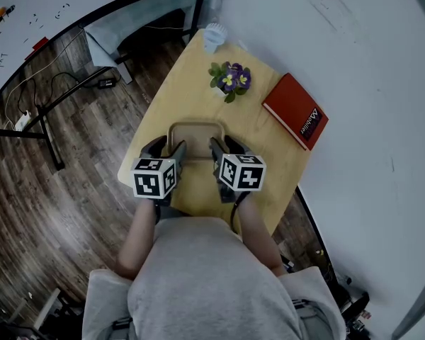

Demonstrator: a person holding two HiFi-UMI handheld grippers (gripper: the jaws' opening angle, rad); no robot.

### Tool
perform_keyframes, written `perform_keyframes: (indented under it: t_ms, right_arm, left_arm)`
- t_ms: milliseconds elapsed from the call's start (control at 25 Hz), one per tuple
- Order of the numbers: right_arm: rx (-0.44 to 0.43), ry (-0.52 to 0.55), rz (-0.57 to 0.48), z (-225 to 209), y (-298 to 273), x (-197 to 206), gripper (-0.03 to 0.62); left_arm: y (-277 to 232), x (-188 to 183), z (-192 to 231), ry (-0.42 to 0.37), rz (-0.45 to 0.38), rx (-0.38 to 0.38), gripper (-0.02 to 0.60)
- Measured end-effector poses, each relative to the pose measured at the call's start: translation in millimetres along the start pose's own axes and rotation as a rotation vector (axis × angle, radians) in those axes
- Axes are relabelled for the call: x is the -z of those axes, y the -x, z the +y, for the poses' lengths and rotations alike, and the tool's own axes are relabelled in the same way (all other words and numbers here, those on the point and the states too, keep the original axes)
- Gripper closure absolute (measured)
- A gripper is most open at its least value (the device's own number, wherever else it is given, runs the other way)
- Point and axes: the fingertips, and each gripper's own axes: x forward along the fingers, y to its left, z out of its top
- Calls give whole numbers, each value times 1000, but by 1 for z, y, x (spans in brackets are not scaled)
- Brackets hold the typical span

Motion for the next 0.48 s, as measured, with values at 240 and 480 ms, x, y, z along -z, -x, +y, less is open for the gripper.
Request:
perform_keyframes:
  t_ms: [240, 480]
  right_arm:
    - [5, 12, -30, 5, 4, -8, 407]
    - [3, 24, -77, 8, 11, -16, 413]
  left_arm:
    - [4, -9, -2, -24, -25, -1, 353]
    - [12, -19, -6, -53, -62, -7, 372]
